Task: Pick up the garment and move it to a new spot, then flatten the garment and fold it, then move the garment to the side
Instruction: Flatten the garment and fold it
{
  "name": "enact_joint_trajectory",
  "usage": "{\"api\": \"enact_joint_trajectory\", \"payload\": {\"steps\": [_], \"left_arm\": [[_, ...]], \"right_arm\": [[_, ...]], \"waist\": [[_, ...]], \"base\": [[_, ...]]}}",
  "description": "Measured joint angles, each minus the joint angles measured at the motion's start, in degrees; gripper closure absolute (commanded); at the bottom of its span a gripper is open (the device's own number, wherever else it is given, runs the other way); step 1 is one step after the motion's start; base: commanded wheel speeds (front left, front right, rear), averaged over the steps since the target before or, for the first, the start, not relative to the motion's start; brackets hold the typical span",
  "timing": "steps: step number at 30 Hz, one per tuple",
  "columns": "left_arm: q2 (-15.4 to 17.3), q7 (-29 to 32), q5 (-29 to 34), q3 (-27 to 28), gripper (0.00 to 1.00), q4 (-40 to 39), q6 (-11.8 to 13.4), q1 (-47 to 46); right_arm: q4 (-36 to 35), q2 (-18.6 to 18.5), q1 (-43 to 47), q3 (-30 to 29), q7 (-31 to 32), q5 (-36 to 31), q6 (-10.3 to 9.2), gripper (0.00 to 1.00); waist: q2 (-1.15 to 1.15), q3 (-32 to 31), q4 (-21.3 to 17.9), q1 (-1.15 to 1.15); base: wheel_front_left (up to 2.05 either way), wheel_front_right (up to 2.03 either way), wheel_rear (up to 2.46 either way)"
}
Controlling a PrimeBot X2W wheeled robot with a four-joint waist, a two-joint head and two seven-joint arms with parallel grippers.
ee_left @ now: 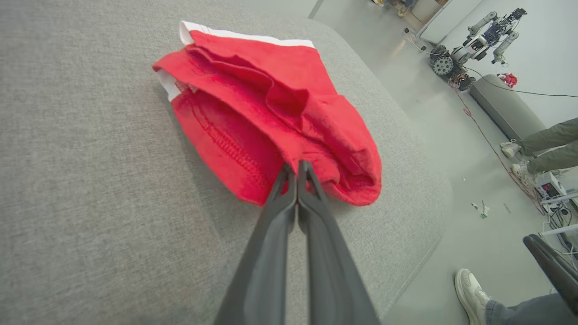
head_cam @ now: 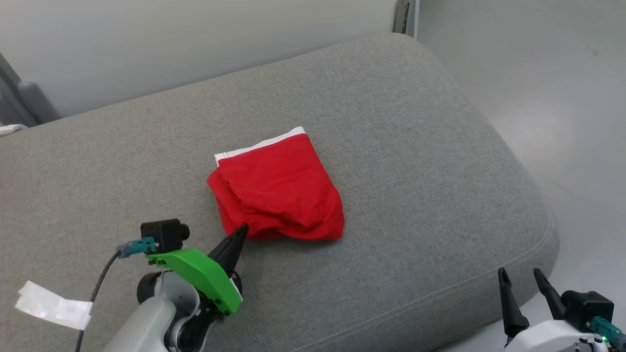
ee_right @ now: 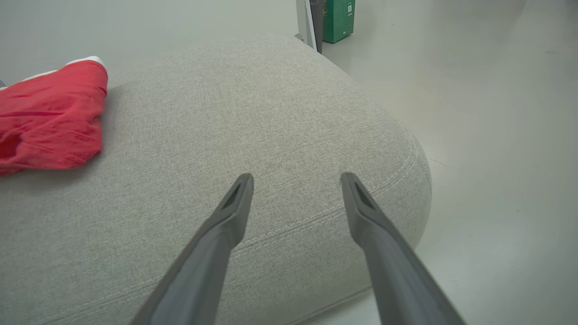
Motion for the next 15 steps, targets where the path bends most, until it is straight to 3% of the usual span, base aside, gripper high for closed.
{"api": "enact_joint_trajectory", "payload": {"steps": [8, 10, 12, 14, 15], "left_arm": [[0.94, 1.74, -3.70, -2.27, 1.00, -4.93, 0.00, 4.56], [1.30, 1.74, -3.90, -2.58, 0.94, -5.66, 0.00, 5.78], [1.67, 1.74, -3.90, -3.10, 0.67, -6.08, 0.00, 6.44], [2.59, 1.56, -3.90, -3.10, 0.55, -6.28, 0.00, 6.82], [2.86, 1.15, -3.90, -2.91, 0.29, -6.36, 0.00, 6.92]], "right_arm": [[0.04, -0.07, 0.01, -0.01, 0.24, -0.01, 0.00, 0.00], [0.07, -0.12, 0.07, -0.03, 0.48, -0.01, 0.00, 0.00], [0.07, -0.20, 0.56, -0.30, 0.51, -0.01, 0.00, 0.00], [0.08, -0.40, 0.82, -0.27, 0.56, -0.03, 0.00, 0.00], [0.07, -0.47, 0.82, -0.23, 0.57, -0.08, 0.00, 0.00]], "waist": [[0.00, -0.41, 0.15, 0.00], [0.00, -0.66, 0.19, 0.00], [0.00, -0.74, 0.38, 0.00], [0.00, -0.86, 0.76, 0.00], [0.00, -0.92, 0.88, 0.00]], "base": [[0.00, 0.00, 0.00], [0.00, 0.00, 0.00], [0.00, 0.00, 0.00], [0.00, 0.00, 0.00], [0.00, 0.00, 0.00]]}}
